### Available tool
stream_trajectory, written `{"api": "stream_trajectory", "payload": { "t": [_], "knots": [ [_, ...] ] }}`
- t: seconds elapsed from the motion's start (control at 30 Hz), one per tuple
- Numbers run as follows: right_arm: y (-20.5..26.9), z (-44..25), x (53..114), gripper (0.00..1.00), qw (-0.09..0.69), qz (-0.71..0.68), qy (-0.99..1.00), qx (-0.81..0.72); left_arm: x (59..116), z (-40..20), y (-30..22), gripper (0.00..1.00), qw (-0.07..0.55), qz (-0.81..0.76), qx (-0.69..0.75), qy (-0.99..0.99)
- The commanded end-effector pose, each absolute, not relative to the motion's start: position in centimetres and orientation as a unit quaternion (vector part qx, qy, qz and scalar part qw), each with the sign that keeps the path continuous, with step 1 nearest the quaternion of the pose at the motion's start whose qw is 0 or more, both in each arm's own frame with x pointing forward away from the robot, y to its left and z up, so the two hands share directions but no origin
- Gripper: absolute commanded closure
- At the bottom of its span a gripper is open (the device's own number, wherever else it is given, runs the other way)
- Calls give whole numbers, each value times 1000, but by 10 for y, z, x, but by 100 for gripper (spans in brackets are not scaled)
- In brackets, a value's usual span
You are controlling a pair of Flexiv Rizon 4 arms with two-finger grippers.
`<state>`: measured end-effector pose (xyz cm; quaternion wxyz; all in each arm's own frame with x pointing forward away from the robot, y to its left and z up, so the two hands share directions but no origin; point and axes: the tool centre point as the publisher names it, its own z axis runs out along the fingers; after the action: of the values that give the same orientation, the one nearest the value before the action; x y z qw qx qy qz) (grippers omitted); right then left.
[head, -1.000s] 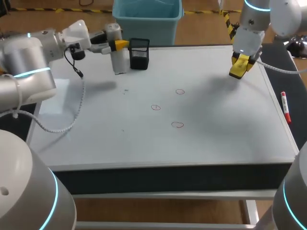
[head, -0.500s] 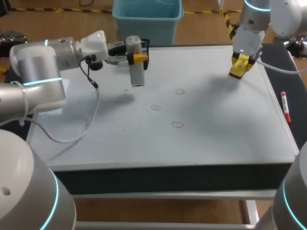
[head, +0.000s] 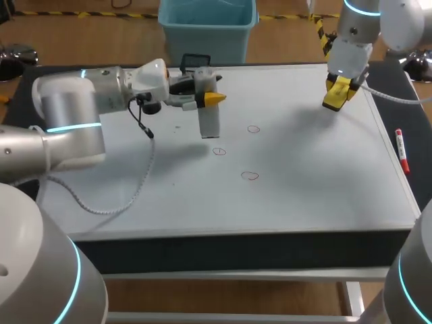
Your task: Pick up the inspection probe, press it on each red-marked spot on the whiteboard one by one, put down the probe, pick up the eraser, and wipe off all the red marks.
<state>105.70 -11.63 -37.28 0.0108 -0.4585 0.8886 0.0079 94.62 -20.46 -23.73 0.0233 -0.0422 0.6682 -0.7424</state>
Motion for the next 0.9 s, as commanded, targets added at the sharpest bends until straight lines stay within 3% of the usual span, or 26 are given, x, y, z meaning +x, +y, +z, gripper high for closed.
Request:
{"api": "stream_trajectory", "payload": {
  "t": [0.03, 0.9],
  "knots": [
    [-117, -371, 1057, 100, 9, 6, 888, -459, 941, -239, -209, 100, 25, -742, -44, 669],
    [-117, -371, 1057, 100, 9, 6, 888, -459, 930, -266, -221, 100, -7, -741, -32, 671]
  ]
}}
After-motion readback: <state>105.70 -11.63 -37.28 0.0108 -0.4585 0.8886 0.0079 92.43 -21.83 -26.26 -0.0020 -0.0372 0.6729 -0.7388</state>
